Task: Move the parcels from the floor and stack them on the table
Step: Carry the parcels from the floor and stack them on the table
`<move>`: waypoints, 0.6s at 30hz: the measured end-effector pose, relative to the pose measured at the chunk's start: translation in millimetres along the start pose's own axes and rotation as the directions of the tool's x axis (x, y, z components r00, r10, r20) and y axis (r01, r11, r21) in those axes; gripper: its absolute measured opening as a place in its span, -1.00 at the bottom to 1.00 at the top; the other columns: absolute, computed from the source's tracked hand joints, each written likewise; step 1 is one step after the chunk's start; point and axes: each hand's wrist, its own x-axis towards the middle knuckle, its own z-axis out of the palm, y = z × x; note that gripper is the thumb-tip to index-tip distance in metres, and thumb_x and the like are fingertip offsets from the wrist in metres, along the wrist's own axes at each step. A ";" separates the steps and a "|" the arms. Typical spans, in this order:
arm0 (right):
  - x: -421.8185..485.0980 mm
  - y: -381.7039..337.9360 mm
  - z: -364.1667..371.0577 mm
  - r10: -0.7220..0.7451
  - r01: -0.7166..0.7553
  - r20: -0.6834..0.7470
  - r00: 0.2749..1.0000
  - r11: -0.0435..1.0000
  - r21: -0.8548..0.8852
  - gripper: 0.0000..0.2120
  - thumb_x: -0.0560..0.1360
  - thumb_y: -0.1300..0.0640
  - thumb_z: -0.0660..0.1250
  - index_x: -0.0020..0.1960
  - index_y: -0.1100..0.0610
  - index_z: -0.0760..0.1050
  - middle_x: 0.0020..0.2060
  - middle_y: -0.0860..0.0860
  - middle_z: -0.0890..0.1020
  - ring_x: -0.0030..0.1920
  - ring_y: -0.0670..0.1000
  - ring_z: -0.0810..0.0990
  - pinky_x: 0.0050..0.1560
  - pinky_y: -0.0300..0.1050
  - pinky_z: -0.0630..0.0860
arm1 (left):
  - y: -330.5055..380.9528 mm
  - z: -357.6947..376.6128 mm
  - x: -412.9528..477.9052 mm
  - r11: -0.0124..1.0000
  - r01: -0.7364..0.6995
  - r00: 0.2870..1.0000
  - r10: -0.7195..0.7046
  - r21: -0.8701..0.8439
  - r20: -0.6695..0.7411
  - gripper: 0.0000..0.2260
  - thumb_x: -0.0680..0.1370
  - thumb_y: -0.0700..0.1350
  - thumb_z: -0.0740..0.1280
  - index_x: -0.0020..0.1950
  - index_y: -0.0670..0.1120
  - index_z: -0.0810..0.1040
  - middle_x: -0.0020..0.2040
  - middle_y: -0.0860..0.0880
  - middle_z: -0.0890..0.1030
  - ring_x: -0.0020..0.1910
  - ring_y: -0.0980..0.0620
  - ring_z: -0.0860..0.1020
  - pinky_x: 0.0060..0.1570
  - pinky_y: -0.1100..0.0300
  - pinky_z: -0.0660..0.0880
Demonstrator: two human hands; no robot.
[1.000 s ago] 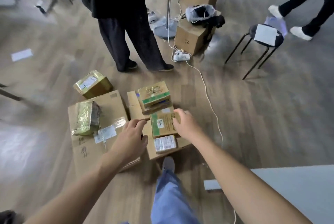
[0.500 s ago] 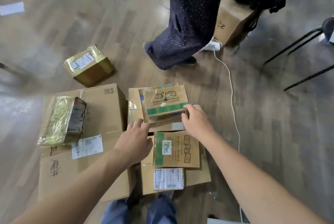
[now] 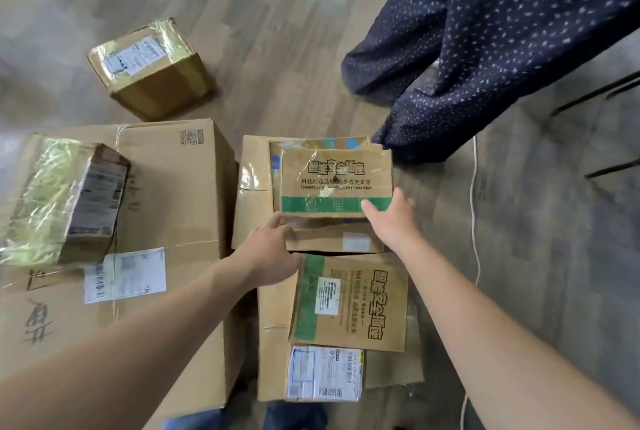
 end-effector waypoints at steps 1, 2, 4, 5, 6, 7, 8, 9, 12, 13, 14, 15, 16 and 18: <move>-3.3 2.3 -0.1 0.025 -0.026 0.012 1.000 0.999 0.032 -0.45 0.52 -0.16 0.30 0.39 0.10 0.28 0.27 0.10 0.40 0.17 0.12 0.48 0.10 -0.01 0.43 | -1.8 1.3 -1.9 1.000 0.005 1.000 -0.006 -0.026 -0.005 -0.62 0.53 -0.01 0.24 0.35 -0.02 0.42 0.48 0.08 0.21 0.34 -0.05 0.37 0.35 0.03 0.35; -7.6 3.7 -0.5 0.048 -0.049 0.027 0.998 0.996 0.072 -0.46 0.52 -0.17 0.29 0.37 0.09 0.29 0.22 0.07 0.43 0.13 0.11 0.48 0.08 -0.02 0.43 | -3.0 2.2 -4.7 0.999 0.009 1.000 -0.010 -0.048 -0.018 -0.63 0.54 -0.02 0.24 0.34 -0.02 0.43 0.45 0.08 0.24 0.34 -0.02 0.37 0.34 0.07 0.35; -20.2 4.6 -0.6 0.082 -0.090 0.071 0.994 0.988 0.127 -0.50 0.54 -0.18 0.27 0.33 0.09 0.26 0.12 -0.01 0.45 0.05 0.06 0.48 0.03 -0.02 0.46 | -5.6 2.4 -15.2 0.997 0.022 0.999 -0.026 -0.081 -0.044 -0.65 0.54 -0.04 0.24 0.32 -0.03 0.45 0.42 0.09 0.29 0.33 0.01 0.38 0.31 0.12 0.36; -28.1 5.1 -0.8 0.091 -0.104 0.090 0.992 0.983 0.153 -0.53 0.55 -0.18 0.26 0.30 0.07 0.24 0.09 -0.02 0.46 0.03 0.04 0.49 0.03 0.00 0.50 | -6.9 1.3 -22.4 0.995 0.026 0.998 -0.032 -0.101 -0.058 -0.65 0.53 -0.05 0.25 0.32 -0.02 0.46 0.40 0.11 0.30 0.30 0.03 0.39 0.28 0.14 0.38; -36.4 5.5 -2.0 0.091 -0.108 0.096 0.991 0.977 0.182 -0.55 0.54 -0.19 0.27 0.25 0.05 0.24 0.06 -0.03 0.47 0.02 0.04 0.51 0.05 0.04 0.55 | -7.3 -1.4 -30.6 0.992 0.024 0.997 -0.033 -0.123 -0.072 -0.64 0.53 -0.06 0.25 0.32 -0.02 0.46 0.39 0.13 0.31 0.26 0.05 0.41 0.24 0.16 0.40; -46.9 5.2 -4.2 0.101 -0.119 0.099 0.990 0.972 0.201 -0.57 0.53 -0.20 0.27 0.19 0.04 0.23 0.02 -0.05 0.48 0.02 0.04 0.52 0.06 0.09 0.58 | -7.4 -4.9 -40.6 0.989 0.018 0.996 -0.030 -0.145 -0.082 -0.64 0.52 -0.07 0.26 0.32 -0.02 0.47 0.38 0.15 0.31 0.21 0.08 0.43 0.21 0.19 0.41; -60.4 1.8 -9.1 0.107 -0.126 0.099 0.989 0.968 0.215 -0.57 0.51 -0.23 0.28 0.15 0.04 0.24 -0.04 -0.08 0.47 0.01 0.05 0.54 0.06 0.12 0.59 | -6.8 -10.1 -52.4 0.988 0.004 0.995 -0.019 -0.157 -0.095 -0.65 0.52 -0.07 0.26 0.31 -0.02 0.48 0.38 0.17 0.31 0.16 0.11 0.43 0.18 0.22 0.42; -74.8 -0.1 -14.5 0.112 -0.131 0.095 0.989 0.966 0.223 -0.56 0.49 -0.25 0.28 0.12 0.05 0.25 -0.08 -0.11 0.45 0.00 0.05 0.55 0.04 0.14 0.60 | -5.0 -15.4 -65.9 0.987 -0.014 0.995 -0.003 -0.160 -0.101 -0.66 0.52 -0.07 0.25 0.30 -0.02 0.48 0.39 0.19 0.29 0.13 0.13 0.42 0.17 0.23 0.41; -127.9 -7.2 -42.3 0.124 -0.126 0.026 0.992 0.954 0.271 -0.57 0.50 -0.24 0.28 0.12 0.06 0.26 -0.12 -0.16 0.43 -0.05 0.08 0.61 -0.01 0.13 0.61 | 6.2 -29.7 -109.0 0.987 -0.076 0.994 0.064 -0.142 -0.091 -0.69 0.54 -0.08 0.24 0.28 -0.02 0.48 0.44 0.22 0.24 0.14 0.15 0.39 0.18 0.23 0.41; -147.8 -8.4 -54.0 0.142 -0.135 -0.002 0.990 0.949 0.286 -0.59 0.52 -0.22 0.28 0.12 0.06 0.26 -0.12 -0.15 0.45 -0.07 0.08 0.62 -0.03 0.12 0.62 | 12.1 -34.0 -124.8 0.987 -0.096 0.993 0.086 -0.129 -0.075 -0.70 0.55 -0.08 0.24 0.28 -0.02 0.47 0.44 0.22 0.24 0.15 0.16 0.38 0.19 0.22 0.41; -167.2 -8.7 -65.7 0.155 -0.138 -0.029 0.988 0.940 0.312 -0.61 0.52 -0.20 0.28 0.11 0.06 0.26 -0.11 -0.13 0.48 -0.07 0.07 0.63 -0.05 0.12 0.63 | 18.7 -38.1 -141.7 0.986 -0.121 0.991 0.115 -0.113 -0.064 -0.71 0.56 -0.09 0.24 0.27 -0.02 0.47 0.43 0.22 0.25 0.14 0.16 0.38 0.18 0.24 0.40; -187.4 -8.2 -77.5 0.177 -0.150 -0.048 0.983 0.926 0.346 -0.62 0.52 -0.19 0.29 0.10 0.05 0.27 -0.09 -0.10 0.51 -0.07 0.06 0.64 -0.07 0.12 0.63 | 25.0 -41.4 -158.5 0.984 -0.151 0.988 0.147 -0.090 -0.051 -0.72 0.56 -0.09 0.24 0.27 -0.03 0.47 0.42 0.21 0.26 0.11 0.16 0.37 0.14 0.27 0.39; -206.0 -4.4 -87.6 0.201 -0.160 -0.071 0.977 0.911 0.381 -0.62 0.51 -0.18 0.31 0.10 0.04 0.28 -0.07 -0.07 0.54 -0.05 0.06 0.64 -0.07 0.13 0.64 | 31.5 -44.3 -174.9 0.980 -0.186 0.982 0.184 -0.065 -0.038 -0.72 0.56 -0.08 0.23 0.27 -0.03 0.47 0.41 0.21 0.27 0.09 0.16 0.37 0.09 0.30 0.36; -248.7 1.3 -107.9 0.243 -0.173 -0.117 0.963 0.888 0.426 -0.63 0.51 -0.17 0.31 0.10 0.04 0.28 0.00 -0.01 0.57 -0.02 0.06 0.63 -0.04 0.12 0.63 | 42.5 -50.4 -205.1 0.967 -0.253 0.967 0.253 -0.026 -0.002 -0.74 0.56 -0.08 0.23 0.24 -0.02 0.49 0.37 0.22 0.30 0.14 0.13 0.41 0.03 0.31 0.33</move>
